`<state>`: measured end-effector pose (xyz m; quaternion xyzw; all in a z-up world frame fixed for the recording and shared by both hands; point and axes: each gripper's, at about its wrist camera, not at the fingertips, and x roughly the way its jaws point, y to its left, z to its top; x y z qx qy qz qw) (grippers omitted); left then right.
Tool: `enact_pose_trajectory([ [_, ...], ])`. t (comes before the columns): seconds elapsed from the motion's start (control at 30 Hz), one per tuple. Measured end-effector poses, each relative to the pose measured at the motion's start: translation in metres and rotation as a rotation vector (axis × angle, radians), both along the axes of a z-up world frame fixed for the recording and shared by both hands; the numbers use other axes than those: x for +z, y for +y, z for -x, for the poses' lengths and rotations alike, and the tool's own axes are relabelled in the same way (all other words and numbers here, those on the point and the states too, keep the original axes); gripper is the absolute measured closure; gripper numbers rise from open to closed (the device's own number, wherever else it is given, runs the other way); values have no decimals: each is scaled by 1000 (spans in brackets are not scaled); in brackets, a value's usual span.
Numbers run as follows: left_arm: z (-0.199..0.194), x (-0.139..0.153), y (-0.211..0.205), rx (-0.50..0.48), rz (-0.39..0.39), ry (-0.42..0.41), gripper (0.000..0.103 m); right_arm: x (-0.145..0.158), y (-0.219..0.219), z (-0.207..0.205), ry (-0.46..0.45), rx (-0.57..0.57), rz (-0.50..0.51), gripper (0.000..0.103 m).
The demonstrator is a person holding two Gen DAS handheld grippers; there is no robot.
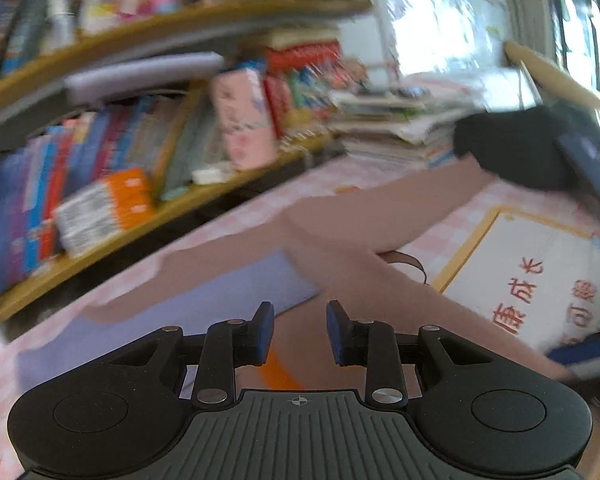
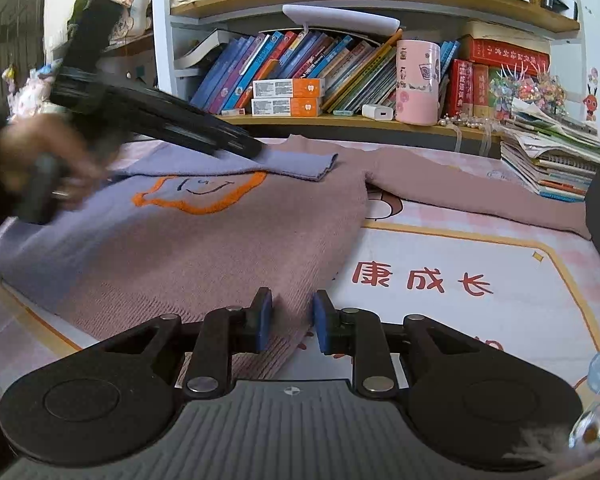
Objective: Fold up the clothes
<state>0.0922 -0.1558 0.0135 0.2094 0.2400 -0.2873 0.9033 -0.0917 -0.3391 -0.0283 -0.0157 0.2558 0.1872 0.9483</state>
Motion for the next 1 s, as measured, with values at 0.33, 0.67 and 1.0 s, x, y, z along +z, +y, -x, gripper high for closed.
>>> enact_pose_trajectory([
  [0.33, -15, -48, -57, -49, -351, -216, 73, 0, -1, 0, -4, 9, -11, 80],
  [0.67, -41, -7, 9, 147, -85, -159, 98, 0, 1, 2, -10, 9, 8, 80],
  [1.0, -6, 70, 316, 775, 108, -255, 98, 1, 3, 1, -10, 12, 28, 80],
])
